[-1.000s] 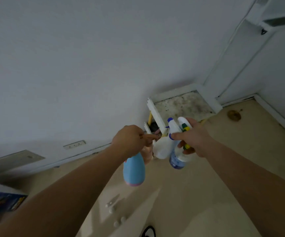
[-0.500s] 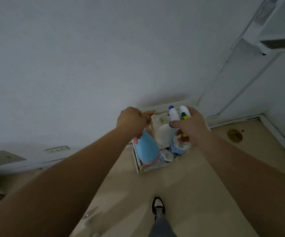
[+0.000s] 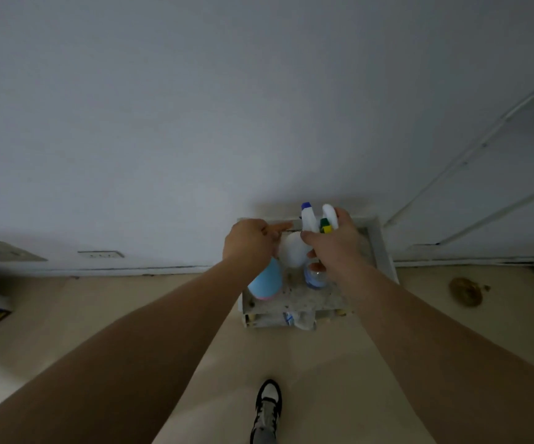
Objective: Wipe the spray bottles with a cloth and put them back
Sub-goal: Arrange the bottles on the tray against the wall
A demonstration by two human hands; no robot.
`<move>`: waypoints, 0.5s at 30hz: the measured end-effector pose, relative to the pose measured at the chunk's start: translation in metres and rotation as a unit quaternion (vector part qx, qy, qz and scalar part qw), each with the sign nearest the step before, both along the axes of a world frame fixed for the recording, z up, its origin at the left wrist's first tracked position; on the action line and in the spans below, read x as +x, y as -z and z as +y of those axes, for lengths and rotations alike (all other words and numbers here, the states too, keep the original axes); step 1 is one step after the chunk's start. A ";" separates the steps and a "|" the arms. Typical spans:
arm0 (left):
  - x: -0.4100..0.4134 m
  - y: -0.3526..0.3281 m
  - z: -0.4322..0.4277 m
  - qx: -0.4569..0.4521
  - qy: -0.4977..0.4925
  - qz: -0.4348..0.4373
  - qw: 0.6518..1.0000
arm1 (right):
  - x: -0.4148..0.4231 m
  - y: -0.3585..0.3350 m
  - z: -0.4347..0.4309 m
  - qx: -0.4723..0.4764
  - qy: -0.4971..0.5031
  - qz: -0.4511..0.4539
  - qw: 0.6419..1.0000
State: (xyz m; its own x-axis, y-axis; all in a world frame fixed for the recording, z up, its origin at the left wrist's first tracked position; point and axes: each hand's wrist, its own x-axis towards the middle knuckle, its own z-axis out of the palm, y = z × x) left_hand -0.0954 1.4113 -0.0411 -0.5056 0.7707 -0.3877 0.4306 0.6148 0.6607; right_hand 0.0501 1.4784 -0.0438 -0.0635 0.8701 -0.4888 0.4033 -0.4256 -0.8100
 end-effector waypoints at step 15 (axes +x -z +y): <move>0.006 0.048 -0.007 -0.014 -0.092 -0.071 0.993 | -0.008 0.042 0.029 -0.100 0.041 0.089 0.990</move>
